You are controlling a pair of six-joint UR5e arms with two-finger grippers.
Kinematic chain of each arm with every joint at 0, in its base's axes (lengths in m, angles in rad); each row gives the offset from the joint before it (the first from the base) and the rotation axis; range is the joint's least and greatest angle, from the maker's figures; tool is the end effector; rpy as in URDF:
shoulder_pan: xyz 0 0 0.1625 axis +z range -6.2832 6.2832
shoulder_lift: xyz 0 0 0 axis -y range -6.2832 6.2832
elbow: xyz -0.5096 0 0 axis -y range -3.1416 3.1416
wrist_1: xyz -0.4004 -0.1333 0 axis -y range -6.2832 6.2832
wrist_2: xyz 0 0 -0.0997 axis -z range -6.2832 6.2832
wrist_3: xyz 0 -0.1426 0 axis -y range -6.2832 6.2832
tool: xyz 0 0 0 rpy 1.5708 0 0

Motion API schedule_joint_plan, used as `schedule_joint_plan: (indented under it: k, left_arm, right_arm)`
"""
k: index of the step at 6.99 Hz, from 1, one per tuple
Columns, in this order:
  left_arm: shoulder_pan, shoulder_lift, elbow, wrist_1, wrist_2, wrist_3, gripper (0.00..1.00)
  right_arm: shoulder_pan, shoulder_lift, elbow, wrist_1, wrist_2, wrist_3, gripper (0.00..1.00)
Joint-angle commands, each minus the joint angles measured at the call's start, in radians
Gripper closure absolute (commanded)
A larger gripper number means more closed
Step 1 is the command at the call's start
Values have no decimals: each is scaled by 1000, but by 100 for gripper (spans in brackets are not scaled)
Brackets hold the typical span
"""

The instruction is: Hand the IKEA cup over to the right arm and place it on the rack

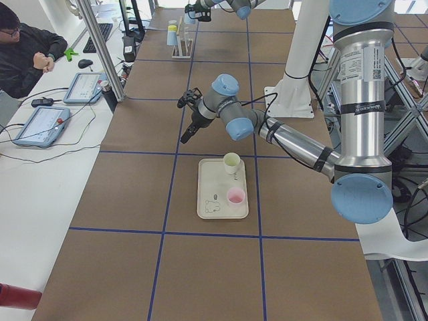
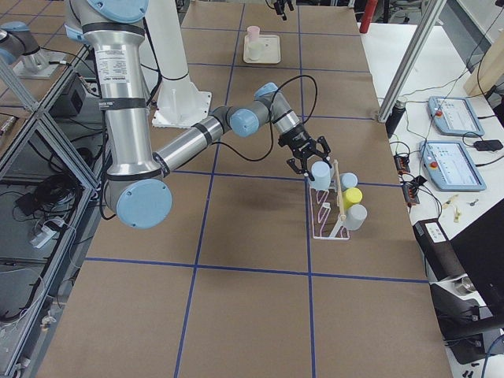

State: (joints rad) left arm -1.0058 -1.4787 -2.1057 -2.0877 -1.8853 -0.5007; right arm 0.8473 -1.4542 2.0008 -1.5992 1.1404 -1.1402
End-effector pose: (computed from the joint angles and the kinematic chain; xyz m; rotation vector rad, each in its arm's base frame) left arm 0.1834 -0.4558 0.4945 0.6730 0.7338 0.2098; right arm -0.2210 -0.5415 0.5237 0.4674 0.5865 -1.6768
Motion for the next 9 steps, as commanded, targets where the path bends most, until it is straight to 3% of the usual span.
schedule_joint_plan:
  k: [1, 4, 6, 8, 9]
  left_arm:
    - [1, -3, 3, 0, 0, -1, 0]
    - [4, -6, 15, 0, 0, -1, 0]
    - [4, -8, 16, 0, 0, -1, 0]
    - [4, -9, 16, -2, 0, -2, 0]
    - [4, -9, 16, -2, 0, -2, 0]
  right_arm:
    - [-11, 21, -43, 2, -13, -3, 100]
    - [-19, 40, -80, 11, -43, -7, 100]
    - [-19, 43, -149, 114, -44, -12, 100]
    - [-24, 44, -151, 114, -47, -12, 100]
    - [-30, 43, -151, 116, -50, 2, 79]
